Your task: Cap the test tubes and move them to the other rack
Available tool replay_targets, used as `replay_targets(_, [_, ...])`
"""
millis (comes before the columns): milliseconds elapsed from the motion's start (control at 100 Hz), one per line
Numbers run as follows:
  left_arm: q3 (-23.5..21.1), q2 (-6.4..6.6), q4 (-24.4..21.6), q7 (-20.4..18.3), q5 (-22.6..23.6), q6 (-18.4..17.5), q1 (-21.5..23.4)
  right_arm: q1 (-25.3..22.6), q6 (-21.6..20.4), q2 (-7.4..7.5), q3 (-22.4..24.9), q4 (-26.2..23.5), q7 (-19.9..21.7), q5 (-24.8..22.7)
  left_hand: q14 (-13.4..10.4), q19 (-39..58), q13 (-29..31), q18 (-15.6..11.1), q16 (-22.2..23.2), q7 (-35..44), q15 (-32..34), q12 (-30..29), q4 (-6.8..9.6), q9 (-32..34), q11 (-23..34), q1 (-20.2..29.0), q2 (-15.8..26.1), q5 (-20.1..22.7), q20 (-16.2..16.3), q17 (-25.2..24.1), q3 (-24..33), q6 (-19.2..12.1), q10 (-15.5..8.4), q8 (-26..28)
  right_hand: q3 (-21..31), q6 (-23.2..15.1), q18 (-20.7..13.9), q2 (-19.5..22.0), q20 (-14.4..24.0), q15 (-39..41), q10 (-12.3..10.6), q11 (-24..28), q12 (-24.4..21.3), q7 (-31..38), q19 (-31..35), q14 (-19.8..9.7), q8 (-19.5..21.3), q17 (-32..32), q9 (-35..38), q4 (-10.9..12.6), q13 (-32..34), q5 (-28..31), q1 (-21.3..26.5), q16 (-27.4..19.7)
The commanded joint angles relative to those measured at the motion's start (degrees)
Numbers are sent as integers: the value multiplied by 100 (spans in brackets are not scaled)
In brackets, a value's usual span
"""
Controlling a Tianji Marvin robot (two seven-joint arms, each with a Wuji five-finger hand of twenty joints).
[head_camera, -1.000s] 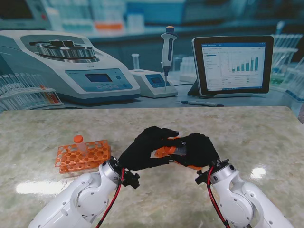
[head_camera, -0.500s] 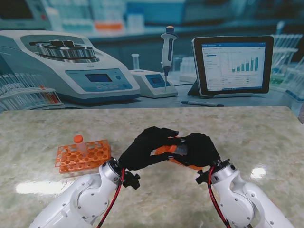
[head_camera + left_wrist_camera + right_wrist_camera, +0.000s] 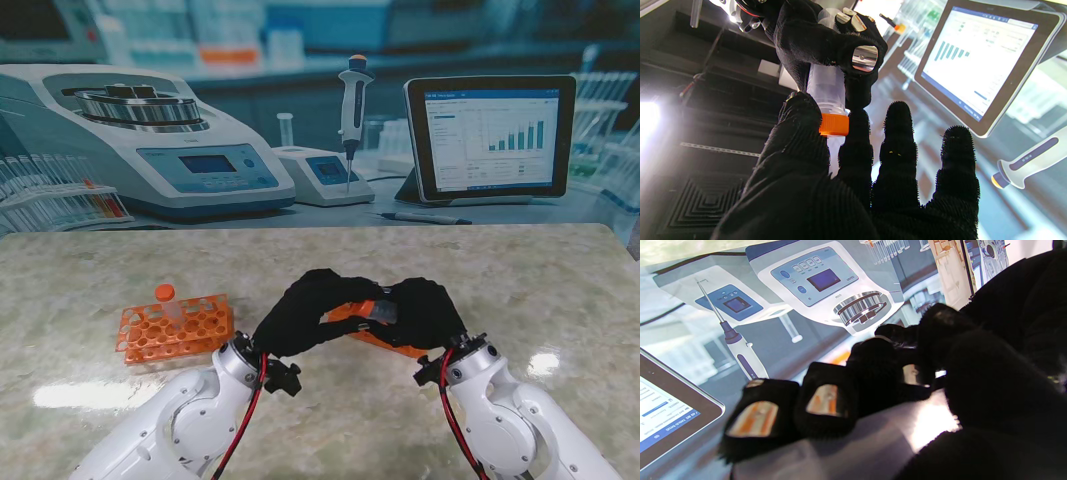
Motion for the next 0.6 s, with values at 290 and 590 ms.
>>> replay_targets(290, [81,-81,87,263,73,268,-17,-41,-19,-34,-15,-99,-39,22,-67,843,1186,182,716,698,935,629,284,1336,71,1129,45,926,27,447,664,170,72,145,85,-292,-489,272,319,1187,160,86,120,501,1754,-812,251,402,311,41,128,249,193,439])
replay_targets(590, [136,-137,171,480,73,377,-39,-51,-38,-44,-9,-103,-96,20,19,1061,1741,242,733,1266,1076,470,287,1800,-32,1102,-278,1396,-44,714,761,151,185,362,85,-295,-489,274,319,1186,152,85,118,499,1754,-815,252,402,311,41,128,243,195,439])
